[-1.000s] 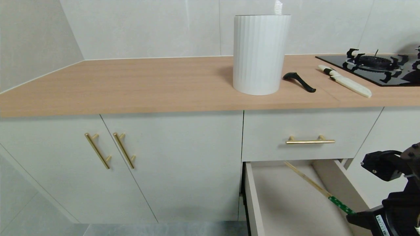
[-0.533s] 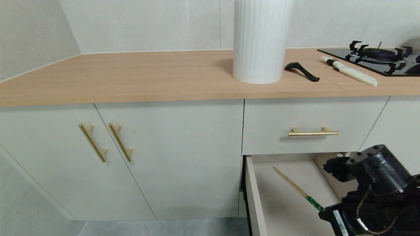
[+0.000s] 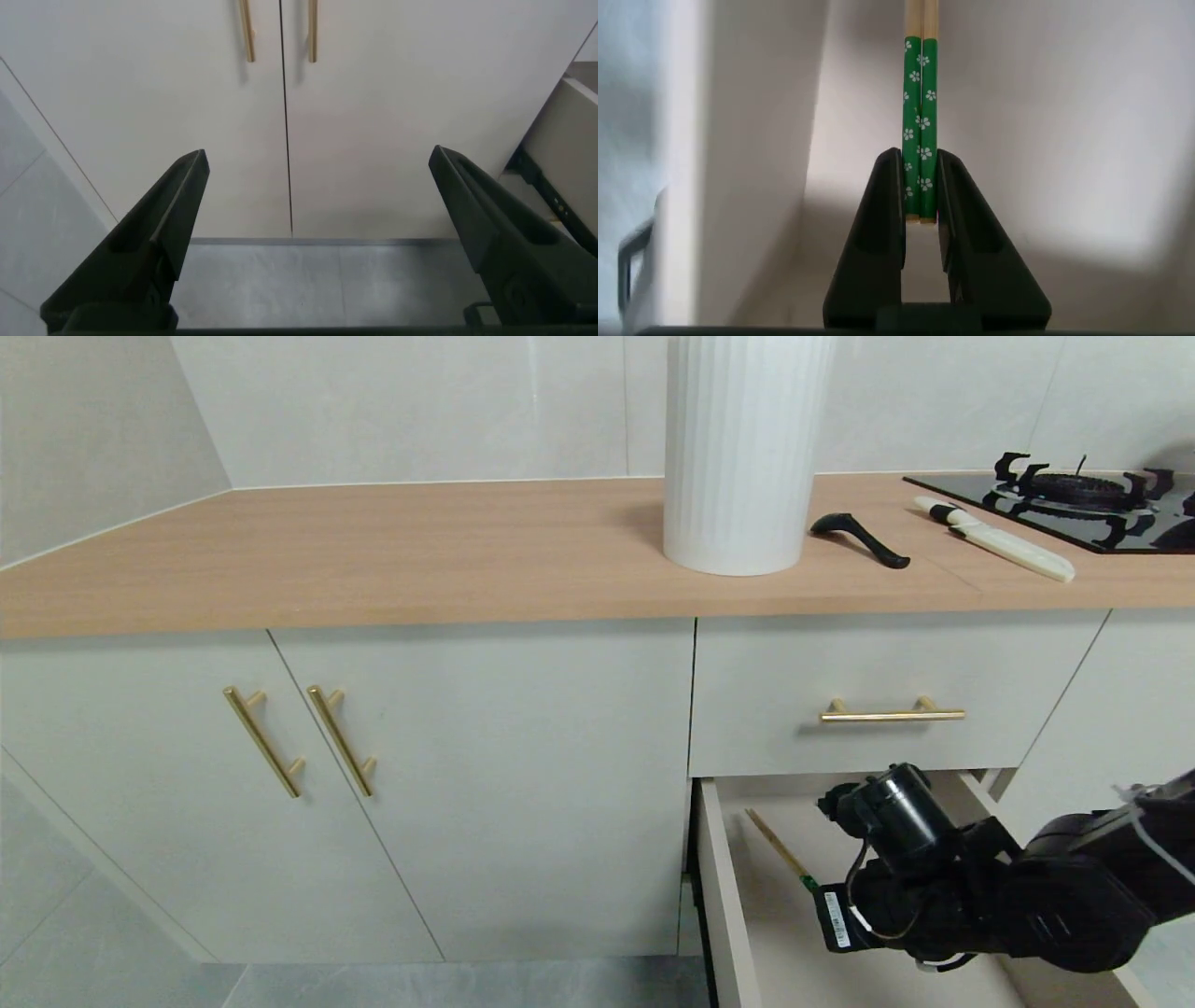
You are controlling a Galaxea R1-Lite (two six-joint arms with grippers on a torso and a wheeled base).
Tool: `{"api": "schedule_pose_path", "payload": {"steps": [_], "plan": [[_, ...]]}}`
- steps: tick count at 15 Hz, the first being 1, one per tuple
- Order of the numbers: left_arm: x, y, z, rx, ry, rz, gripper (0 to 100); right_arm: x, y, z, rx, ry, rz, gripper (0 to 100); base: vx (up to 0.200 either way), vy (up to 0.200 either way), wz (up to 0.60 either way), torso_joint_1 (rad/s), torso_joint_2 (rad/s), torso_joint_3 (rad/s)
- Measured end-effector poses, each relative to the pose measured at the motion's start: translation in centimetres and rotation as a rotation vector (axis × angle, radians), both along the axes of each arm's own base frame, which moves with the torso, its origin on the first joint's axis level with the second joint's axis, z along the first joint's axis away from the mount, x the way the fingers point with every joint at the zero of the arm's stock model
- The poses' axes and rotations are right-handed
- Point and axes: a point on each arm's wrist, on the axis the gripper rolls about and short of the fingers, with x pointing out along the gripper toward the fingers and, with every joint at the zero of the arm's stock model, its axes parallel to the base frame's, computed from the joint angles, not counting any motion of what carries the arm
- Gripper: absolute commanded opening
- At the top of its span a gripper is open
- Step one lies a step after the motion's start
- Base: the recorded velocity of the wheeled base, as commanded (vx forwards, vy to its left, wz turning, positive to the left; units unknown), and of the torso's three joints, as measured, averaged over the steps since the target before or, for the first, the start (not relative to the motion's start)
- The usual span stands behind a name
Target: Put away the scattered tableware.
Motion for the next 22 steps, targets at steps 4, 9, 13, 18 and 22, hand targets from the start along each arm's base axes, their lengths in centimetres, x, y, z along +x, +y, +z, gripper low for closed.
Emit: {"api": "schedule_pose_path", "payload": {"steps": [4, 9, 13, 18, 22], "plan": [[0.0, 0.0, 0.0, 0.0, 0.0, 0.0, 100, 2.0, 0.2, -4.1, -0.011, 0.042, -0.054, 0, 0.0, 0.0, 0.0, 0.0, 0.0, 0.0], [0.0, 0.0, 0.0, 0.0, 0.0, 0.0, 100, 2.9, 0.6, -7.3, 0.0, 0.061, -0.101, 0, 0.0, 0.0, 0.0, 0.0, 0.0, 0.0], [0.0, 0.0, 0.0, 0.0, 0.0, 0.0, 100, 3.1, 0.7, -8.4, -0.011, 0.082, -0.117, 0, 0.0, 0.0, 0.0, 0.0, 0.0, 0.0], [0.0, 0.0, 0.0, 0.0, 0.0, 0.0, 100, 3.2, 0.7, -8.7, -0.013, 0.085, -0.118, 100, 0.0, 0.0, 0.0, 0.0, 0.0, 0.0], [0.0, 0.0, 0.0, 0.0, 0.0, 0.0, 100, 2.9, 0.4, -6.9, -0.013, 0.035, -0.135, 100, 0.0, 0.0, 0.0, 0.0, 0.0, 0.0]]}}
